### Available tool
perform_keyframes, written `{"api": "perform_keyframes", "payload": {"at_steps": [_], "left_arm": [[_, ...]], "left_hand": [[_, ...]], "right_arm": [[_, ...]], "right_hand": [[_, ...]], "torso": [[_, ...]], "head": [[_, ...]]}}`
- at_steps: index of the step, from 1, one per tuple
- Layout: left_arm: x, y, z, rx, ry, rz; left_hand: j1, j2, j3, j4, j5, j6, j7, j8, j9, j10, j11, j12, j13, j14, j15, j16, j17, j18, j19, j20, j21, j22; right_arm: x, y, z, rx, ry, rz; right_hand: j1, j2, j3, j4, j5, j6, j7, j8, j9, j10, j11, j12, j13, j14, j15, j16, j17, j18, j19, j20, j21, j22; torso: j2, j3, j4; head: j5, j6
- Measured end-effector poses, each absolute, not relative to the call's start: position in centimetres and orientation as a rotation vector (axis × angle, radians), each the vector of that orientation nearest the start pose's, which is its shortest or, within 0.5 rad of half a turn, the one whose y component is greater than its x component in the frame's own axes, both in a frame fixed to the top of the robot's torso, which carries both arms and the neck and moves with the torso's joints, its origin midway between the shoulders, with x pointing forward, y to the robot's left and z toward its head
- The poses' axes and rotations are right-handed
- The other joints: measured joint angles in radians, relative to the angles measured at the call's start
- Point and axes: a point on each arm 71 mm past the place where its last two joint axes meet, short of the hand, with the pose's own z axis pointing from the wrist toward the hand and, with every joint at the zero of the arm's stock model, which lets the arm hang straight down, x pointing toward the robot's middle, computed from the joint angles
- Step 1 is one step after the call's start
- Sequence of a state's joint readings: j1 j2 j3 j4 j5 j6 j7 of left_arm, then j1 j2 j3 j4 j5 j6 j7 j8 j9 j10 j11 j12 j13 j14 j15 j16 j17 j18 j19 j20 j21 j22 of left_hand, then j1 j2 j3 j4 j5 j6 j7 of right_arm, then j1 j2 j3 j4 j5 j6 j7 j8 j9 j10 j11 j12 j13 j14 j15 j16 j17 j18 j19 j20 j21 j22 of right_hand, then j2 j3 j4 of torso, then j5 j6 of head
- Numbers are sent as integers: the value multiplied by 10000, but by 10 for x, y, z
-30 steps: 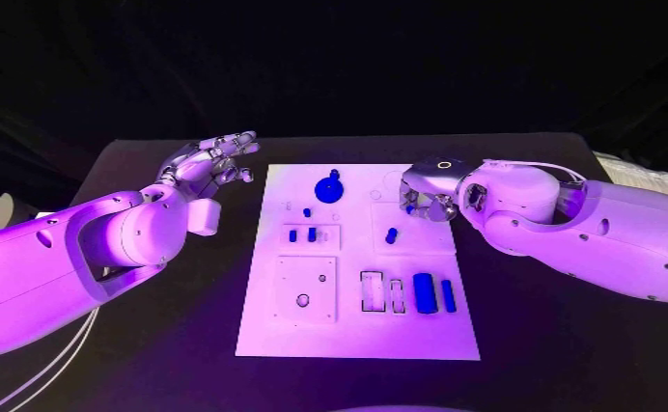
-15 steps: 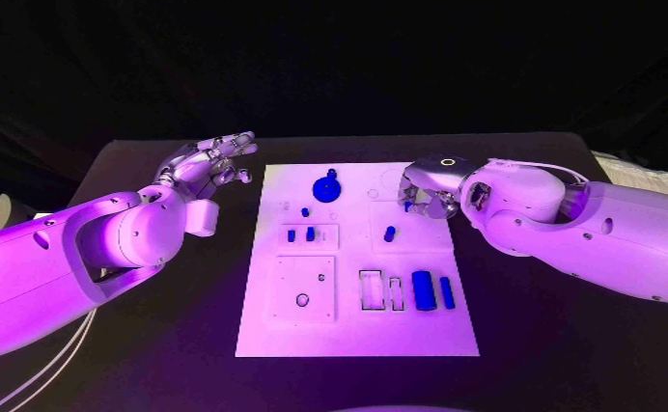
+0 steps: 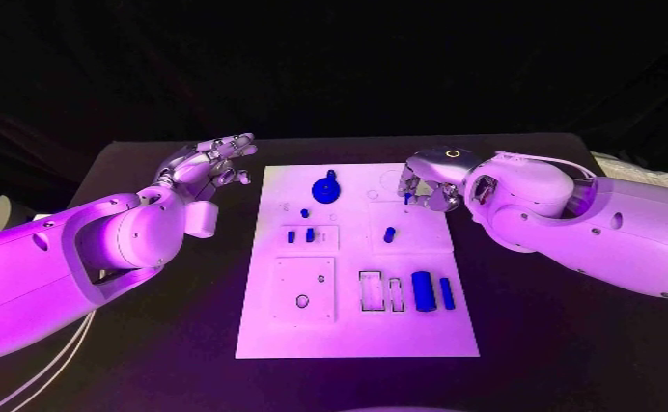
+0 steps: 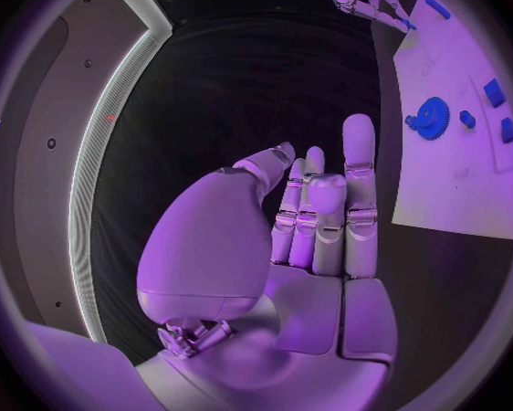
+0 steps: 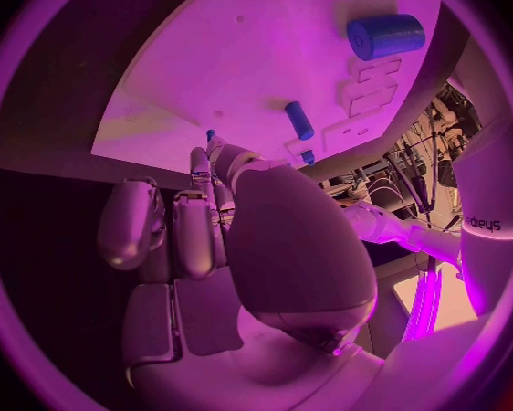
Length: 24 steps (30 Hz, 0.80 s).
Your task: Assemble the parts on the task board
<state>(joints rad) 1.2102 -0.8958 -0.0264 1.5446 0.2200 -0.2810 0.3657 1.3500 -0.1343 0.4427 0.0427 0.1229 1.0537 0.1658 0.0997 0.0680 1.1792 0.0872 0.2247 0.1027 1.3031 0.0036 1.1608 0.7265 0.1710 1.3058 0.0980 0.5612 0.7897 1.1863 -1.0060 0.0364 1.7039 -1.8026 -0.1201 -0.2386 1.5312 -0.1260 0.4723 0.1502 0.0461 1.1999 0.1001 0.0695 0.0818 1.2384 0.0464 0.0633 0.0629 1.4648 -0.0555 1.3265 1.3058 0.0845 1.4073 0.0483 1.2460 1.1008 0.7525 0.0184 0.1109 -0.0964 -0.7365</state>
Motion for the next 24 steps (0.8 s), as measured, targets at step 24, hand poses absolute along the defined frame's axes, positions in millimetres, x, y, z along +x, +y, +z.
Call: {"api": "perform_keyframes", "payload": {"at_steps": [24], "left_arm": [[489,229,-174,-13802,13491,-15924]], "left_hand": [[0,0,0,0,0,1,0,0,1,0,0,40,-2,1,1,0,-11,0,0,0,0,1]], "right_arm": [[393,-113,-168,-5595,15970,7108]], "right_hand": [[-38,-45,206,-208,23,38,38,-17,22,1,-1,-60,-14,0,0,0,15,0,20,21,42,40]], "torso": [[-2,-26,19]], "head": [[853,-209]]}}
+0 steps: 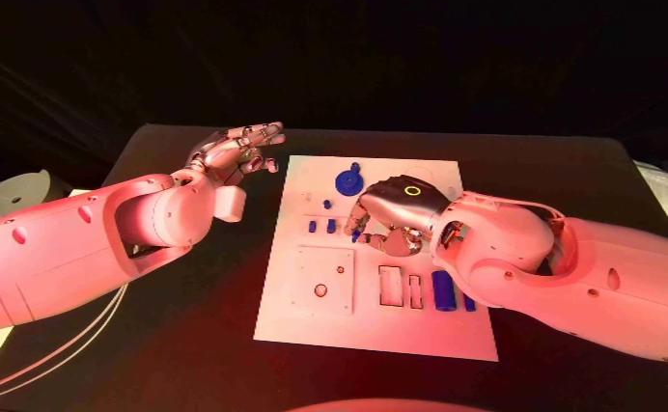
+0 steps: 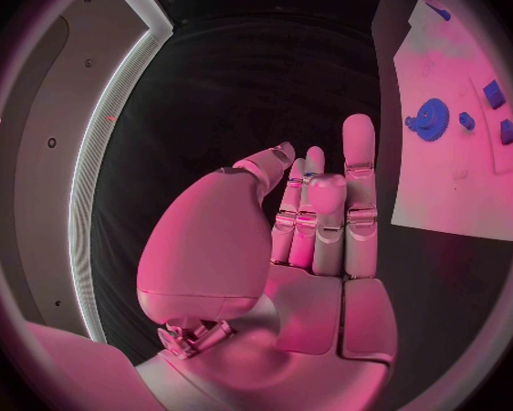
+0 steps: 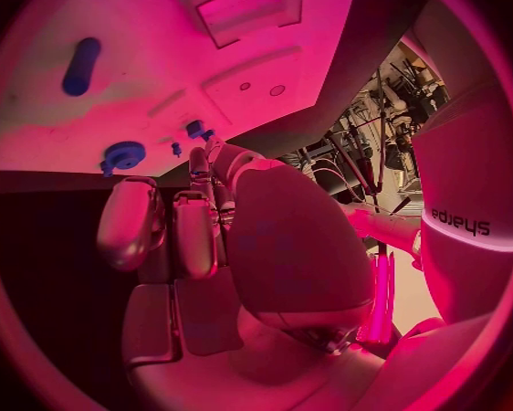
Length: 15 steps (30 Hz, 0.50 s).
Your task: Assemble the parts on the task board
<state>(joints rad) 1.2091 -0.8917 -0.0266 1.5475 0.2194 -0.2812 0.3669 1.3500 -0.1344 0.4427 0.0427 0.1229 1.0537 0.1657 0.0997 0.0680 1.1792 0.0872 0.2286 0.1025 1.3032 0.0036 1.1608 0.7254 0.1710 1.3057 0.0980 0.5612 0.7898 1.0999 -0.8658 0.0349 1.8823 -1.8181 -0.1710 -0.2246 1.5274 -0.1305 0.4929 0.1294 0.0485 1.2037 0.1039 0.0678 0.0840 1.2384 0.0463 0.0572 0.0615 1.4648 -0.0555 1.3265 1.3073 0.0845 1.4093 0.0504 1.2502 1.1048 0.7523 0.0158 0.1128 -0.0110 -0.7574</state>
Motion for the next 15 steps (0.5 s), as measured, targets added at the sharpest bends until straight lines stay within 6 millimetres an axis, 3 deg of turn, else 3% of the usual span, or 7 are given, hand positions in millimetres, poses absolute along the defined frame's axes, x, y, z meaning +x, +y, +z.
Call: {"api": "perform_keyframes", "payload": {"at_steps": [9,15], "left_arm": [[488,226,-174,-13780,13551,-16018],[488,225,-173,-13773,13565,-16040]], "left_hand": [[0,0,0,0,0,0,0,0,0,0,0,0,-1,0,0,0,0,0,0,0,0,0],[0,0,0,0,0,0,0,0,0,0,0,0,-1,1,0,0,1,0,0,0,0,0]], "right_arm": [[387,-94,-200,-5787,16482,7567],[386,-90,-207,-5903,16602,7645]], "right_hand": [[-52,-52,82,-83,-1,-1,-1,-9,-1,1,0,36,5,36,37,0,-1,-1,17,18,-1,-17],[-93,-12,83,-83,-1,1,1,-28,-5,0,1,36,7,-1,74,0,-2,0,17,17,-1,-17]], "torso": [[1,-5,-6],[1,-1,-9]], "head": [[328,-156],[421,-230]]}}
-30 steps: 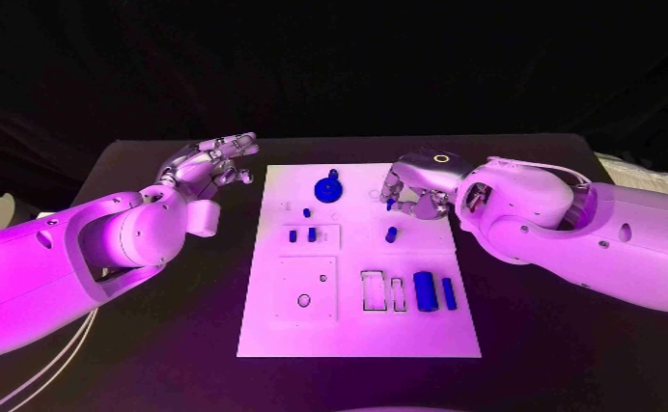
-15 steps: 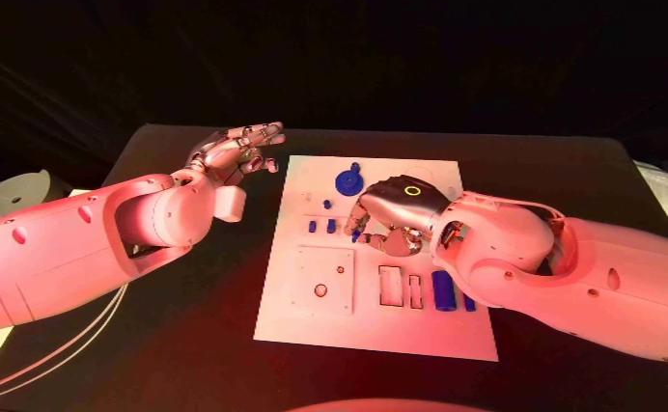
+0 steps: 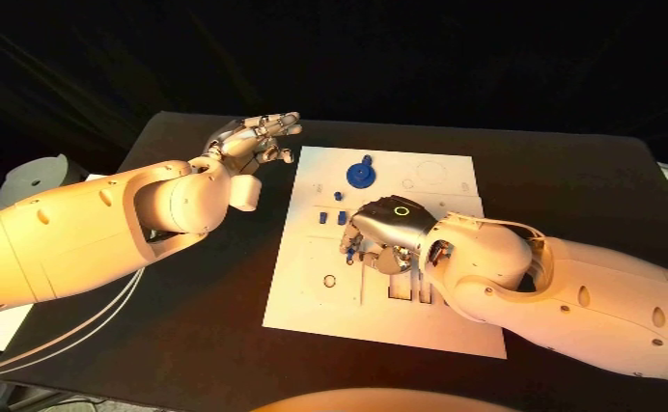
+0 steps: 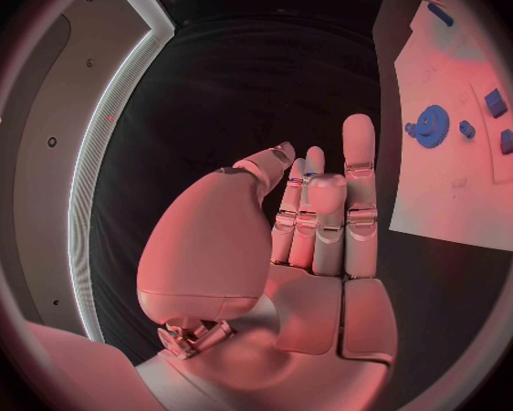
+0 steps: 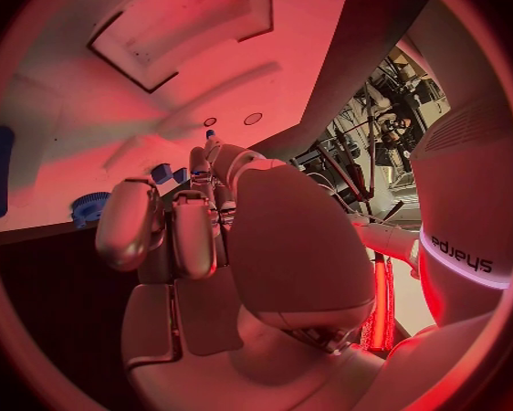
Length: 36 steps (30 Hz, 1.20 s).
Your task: Assemble the parts on the task board
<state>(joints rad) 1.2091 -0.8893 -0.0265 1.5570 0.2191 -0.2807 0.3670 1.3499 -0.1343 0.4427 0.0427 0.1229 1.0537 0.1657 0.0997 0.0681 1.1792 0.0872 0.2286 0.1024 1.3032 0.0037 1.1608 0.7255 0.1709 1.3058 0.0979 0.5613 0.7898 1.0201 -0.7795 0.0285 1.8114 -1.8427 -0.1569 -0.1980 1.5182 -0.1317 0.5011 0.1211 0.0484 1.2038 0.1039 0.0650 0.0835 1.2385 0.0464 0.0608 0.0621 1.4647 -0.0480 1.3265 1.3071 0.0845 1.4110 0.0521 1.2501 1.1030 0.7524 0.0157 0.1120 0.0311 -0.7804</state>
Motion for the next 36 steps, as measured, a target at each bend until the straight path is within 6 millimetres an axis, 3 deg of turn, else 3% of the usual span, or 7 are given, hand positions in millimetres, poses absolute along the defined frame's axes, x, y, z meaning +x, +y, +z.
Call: {"api": "perform_keyframes", "payload": {"at_steps": [10,28,36], "left_arm": [[487,225,-173,-13769,13571,-16050],[487,225,-173,-13772,13576,-16039],[487,225,-173,-13774,13581,-16036]], "left_hand": [[0,0,0,0,0,0,0,0,0,0,0,0,-1,0,0,0,0,1,0,0,0,0],[0,0,0,0,0,-37,36,0,0,-75,3,0,10,0,0,0,-15,0,0,0,0,-8],[0,0,0,0,0,-36,36,0,0,-75,2,0,9,0,0,0,-15,-1,0,0,0,-8]], "right_arm": [[387,-90,-211,-6036,16724,7573],[387,-86,-214,-6366,16921,7402],[387,-82,-216,-6574,16952,7213]], "right_hand": [[-70,-36,28,-29,-8,33,33,4,13,27,29,0,-1,0,0,0,-1,-1,0,0,0,-8],[-210,-1,27,-28,-26,27,36,-2,14,37,41,-1,-1,35,34,0,-3,0,0,0,-1,-20],[-644,-167,-91,-105,3,-109,128,-10,49,-86,115,66,20,14,55,0,-47,0,-40,39,-1,-80]], "torso": [[0,12,-17],[1,17,-18],[2,12,-6]], "head": [[60,-47],[39,-60],[27,-85]]}}
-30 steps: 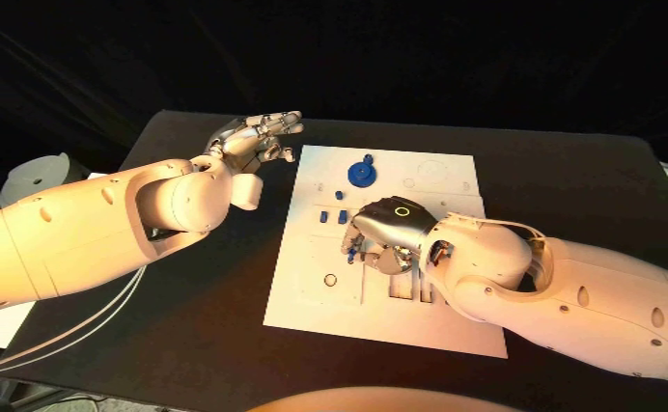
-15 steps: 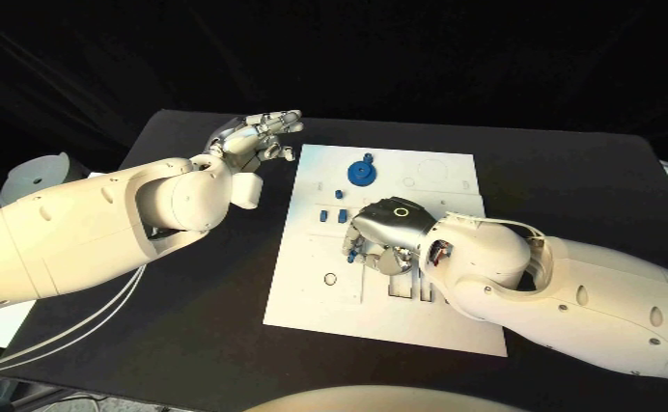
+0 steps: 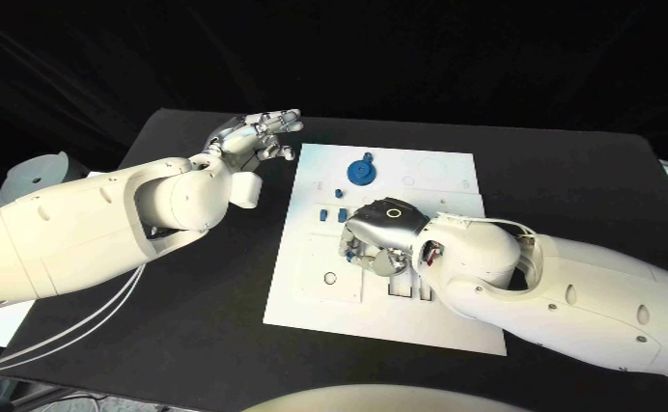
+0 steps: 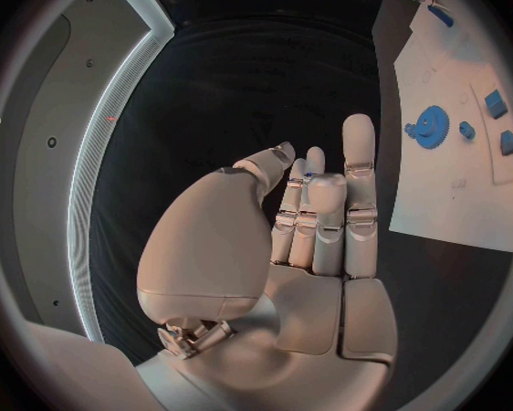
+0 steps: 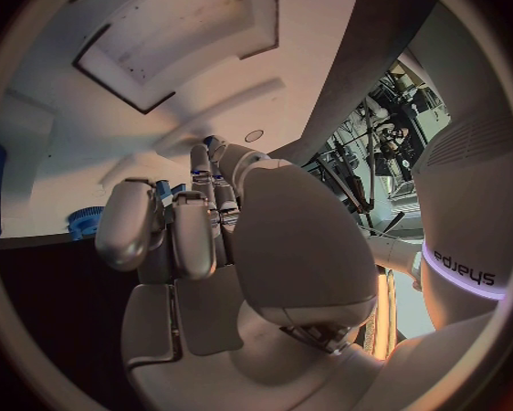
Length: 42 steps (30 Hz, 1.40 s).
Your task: Assemble the parts on the task board
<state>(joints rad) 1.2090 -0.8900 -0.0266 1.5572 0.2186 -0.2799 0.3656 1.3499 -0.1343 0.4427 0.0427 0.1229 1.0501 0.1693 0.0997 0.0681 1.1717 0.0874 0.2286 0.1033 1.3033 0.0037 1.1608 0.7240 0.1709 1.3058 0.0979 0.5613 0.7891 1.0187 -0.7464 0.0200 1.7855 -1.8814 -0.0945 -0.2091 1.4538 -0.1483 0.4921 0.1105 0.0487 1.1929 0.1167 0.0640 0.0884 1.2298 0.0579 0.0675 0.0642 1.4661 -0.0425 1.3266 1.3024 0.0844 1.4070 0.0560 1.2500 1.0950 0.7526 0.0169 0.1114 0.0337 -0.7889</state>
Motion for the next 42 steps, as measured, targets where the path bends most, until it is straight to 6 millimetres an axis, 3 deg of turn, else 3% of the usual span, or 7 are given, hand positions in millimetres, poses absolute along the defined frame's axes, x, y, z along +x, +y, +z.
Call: {"api": "perform_keyframes", "payload": {"at_steps": [7,11,21,29,33,37,42], "left_arm": [[487,226,-174,-13782,13585,-16025],[487,226,-174,-13786,13589,-16018],[488,227,-174,-13803,13586,-15983],[488,229,-174,-13819,13575,-15944],[488,230,-174,-13824,13575,-15931],[487,230,-174,-13824,13584,-15940],[487,229,-174,-13821,13595,-15952]], "left_hand": [[0,0,0,0,0,0,0,0,0,0,0,0,-1,0,0,0,0,1,0,0,0,1],[0,0,0,0,0,0,0,0,0,0,0,0,-1,0,0,0,1,1,0,0,0,1],[0,0,0,0,0,0,-1,0,0,1,0,0,-2,0,0,0,1,1,0,0,0,1],[0,0,0,0,0,0,-1,0,0,0,0,69,-3,-26,-27,0,-16,1,0,0,-37,1],[0,0,0,0,0,1,0,0,0,1,0,70,-3,-26,-27,0,-16,0,0,0,-37,2],[0,0,0,0,0,0,-1,0,0,1,0,70,-3,-26,-26,0,-15,0,0,0,-37,2],[0,0,0,0,0,0,-1,0,0,1,0,70,-3,-26,-26,0,-15,1,0,0,-37,2]], "right_arm": [[387,-82,-218,-6564,16963,7115],[388,-83,-218,-6503,16934,7096],[386,-98,-215,-6157,16763,6984],[390,-131,-188,-5585,16259,6538],[401,-155,-170,-5206,16086,5870],[408,-176,-160,-4821,16119,5253],[412,-188,-158,-4604,16356,4801]], "right_hand": [[-545,-354,-407,73,18,-1014,131,-9,-228,-1145,244,-14,-12,11,369,-234,-331,15,-183,293,-382,-478],[-507,-389,-756,6,18,-1470,194,-9,-236,-1972,442,-33,-59,21,444,-292,-448,157,-284,394,-589,-778],[-452,-333,-851,-55,17,-1468,195,-9,-217,-1994,407,117,30,21,444,-465,-668,158,-320,429,-697,-943],[-417,-296,-1009,23,17,-1462,183,-8,-217,-1736,351,272,24,21,444,-525,-767,157,-320,429,-731,-973],[-644,-522,-1647,151,187,-1554,-21,-8,-217,-1894,387,246,-5,21,443,-525,-828,157,-320,428,-776,-1023],[-383,-422,-3160,523,505,-1760,-228,-8,-217,-2240,353,165,-4,21,443,-525,-891,157,-320,428,-824,-1072],[-124,-323,-3703,835,540,-1763,-298,-8,-218,-2313,350,165,-4,5,349,-564,-931,157,-313,421,-846,-1086]], "torso": [[-1,-5,-3],[-1,-3,-6],[-1,13,-6],[-1,2,-12],[-8,-10,-24],[-15,-17,-30],[-14,-11,-25]], "head": [[-1,-7],[-10,0],[-44,43],[-174,121],[-272,169],[-365,214],[-400,249]]}}
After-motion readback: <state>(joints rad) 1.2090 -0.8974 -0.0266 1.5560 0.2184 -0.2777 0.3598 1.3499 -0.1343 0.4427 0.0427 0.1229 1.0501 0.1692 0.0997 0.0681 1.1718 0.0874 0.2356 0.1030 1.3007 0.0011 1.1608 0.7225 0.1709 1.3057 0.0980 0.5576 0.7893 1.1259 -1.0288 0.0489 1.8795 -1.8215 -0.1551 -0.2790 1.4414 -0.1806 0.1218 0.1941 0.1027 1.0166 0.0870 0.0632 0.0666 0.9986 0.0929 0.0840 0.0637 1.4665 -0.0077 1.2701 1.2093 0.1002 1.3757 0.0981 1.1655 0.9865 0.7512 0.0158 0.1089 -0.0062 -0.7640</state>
